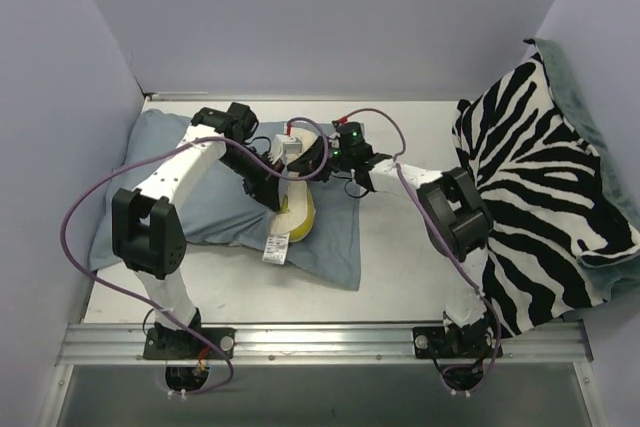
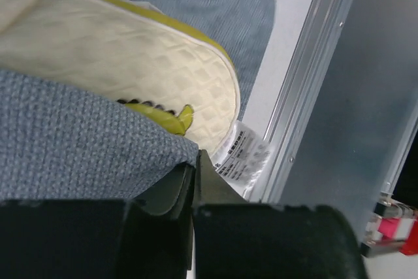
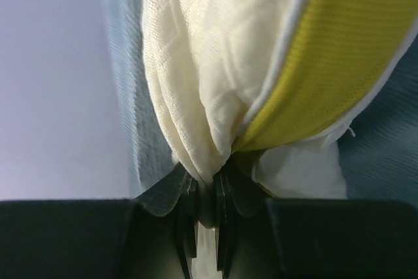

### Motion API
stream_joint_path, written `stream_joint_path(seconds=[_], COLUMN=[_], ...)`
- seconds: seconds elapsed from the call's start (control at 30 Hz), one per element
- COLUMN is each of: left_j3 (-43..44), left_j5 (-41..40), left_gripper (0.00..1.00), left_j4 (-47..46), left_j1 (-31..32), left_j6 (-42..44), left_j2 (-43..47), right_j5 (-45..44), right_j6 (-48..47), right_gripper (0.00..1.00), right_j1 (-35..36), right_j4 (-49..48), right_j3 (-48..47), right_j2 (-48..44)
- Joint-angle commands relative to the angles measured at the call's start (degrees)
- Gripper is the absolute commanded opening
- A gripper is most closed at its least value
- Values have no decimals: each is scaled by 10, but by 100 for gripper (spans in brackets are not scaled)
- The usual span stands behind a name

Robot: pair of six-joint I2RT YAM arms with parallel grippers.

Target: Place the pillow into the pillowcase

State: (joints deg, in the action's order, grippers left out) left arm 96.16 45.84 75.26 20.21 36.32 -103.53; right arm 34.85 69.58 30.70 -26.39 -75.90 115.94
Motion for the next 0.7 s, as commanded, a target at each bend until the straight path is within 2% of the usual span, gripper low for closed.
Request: stream_joint_path(seconds=[0.0,0.03,0.07,0.1,0.17,0.2,0.27,0.3,0.33,0.43,0.47,0.5,0.57,0.67], left_j3=[-40,-41,-34,-27,-8,-3,9,3,-8,-62,-77,-90,-92,-75], left_j5=[-55,-69,-78,-76,-73,-73,-76,-103,-126,-217,-239,-262,-317,-317], left_gripper=[6,11,28,38,55,65,71,77,77,79,79,79,79,79], left_j4=[22,23,31,40,49,45,31,17,-36,-116,-165,-191,-229,-250], left_j1=[-22,-21,-22,-24,-20,-17,-2,25,44,99,111,135,153,159], left_j6=[32,51,60,72,90,89,93,90,61,22,18,14,6,-9], left_j2=[40,39,39,41,54,61,80,92,99,109,105,93,72,35], right_j5=[53,71,94,114,131,135,150,151,132,64,18,-3,-46,-79], right_j6=[-63,-73,-81,-104,-151,-170,-239,-266,-321,-390,-429,-440,-443,-447], right_gripper=[0,1,26,38,51,54,58,58,59,61,63,64,74,77], right_j1=[16,16,14,9,-18,-30,-69,-78,-90,-114,-114,-113,-113,-106], right_j4=[33,47,59,85,131,166,228,302,332,447,471,508,543,560], right_j3=[27,27,26,27,34,39,33,27,26,30,29,27,18,-8], right_j2=[48,54,60,55,11,-10,-67,-84,-118,-150,-153,-150,-126,-85])
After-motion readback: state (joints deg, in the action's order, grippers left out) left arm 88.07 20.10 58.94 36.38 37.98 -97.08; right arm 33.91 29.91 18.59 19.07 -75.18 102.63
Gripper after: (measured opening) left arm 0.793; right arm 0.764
